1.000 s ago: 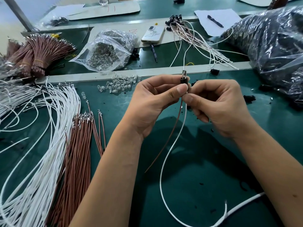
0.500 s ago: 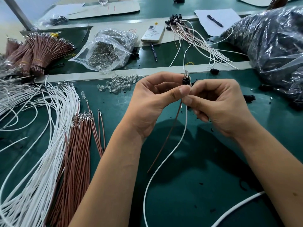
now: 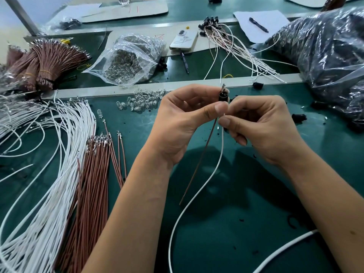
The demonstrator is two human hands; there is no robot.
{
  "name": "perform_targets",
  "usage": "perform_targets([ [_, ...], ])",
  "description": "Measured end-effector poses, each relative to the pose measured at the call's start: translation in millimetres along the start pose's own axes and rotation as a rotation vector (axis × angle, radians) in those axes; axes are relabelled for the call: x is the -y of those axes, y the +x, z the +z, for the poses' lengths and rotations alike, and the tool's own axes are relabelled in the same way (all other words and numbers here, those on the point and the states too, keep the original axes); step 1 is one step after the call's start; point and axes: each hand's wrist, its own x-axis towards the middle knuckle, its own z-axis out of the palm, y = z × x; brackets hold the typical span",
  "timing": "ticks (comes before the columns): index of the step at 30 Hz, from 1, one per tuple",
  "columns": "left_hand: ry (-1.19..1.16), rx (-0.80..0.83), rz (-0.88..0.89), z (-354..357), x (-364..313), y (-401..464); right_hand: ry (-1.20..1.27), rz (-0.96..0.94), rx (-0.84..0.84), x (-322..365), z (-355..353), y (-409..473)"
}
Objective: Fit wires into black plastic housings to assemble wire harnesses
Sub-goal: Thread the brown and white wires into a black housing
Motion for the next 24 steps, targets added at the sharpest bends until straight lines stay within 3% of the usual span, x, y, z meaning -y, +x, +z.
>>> perform_targets([
  [8,-0.067,0.099,0.049,3.2,-0.7,-1.1,-0.02,-0.029,0.007,0.0,-1.8,-0.1],
  [12,0.002,0.014,0.007,2.0,0.6,0.3,-0.083,-0.001,0.0,-2.2,-3.4,0.5],
  [18,-0.022,-0.145,-0.207,-2.0,-0.7,1.8,-0.06,0.069,-0.034,-3.8,0.0,-1.8],
  [24,-0.05,-0.169,-0.306,-6.1,-0.5,3.9,-0.1,0.087,-0.034,-4.5,1.0,-1.7],
])
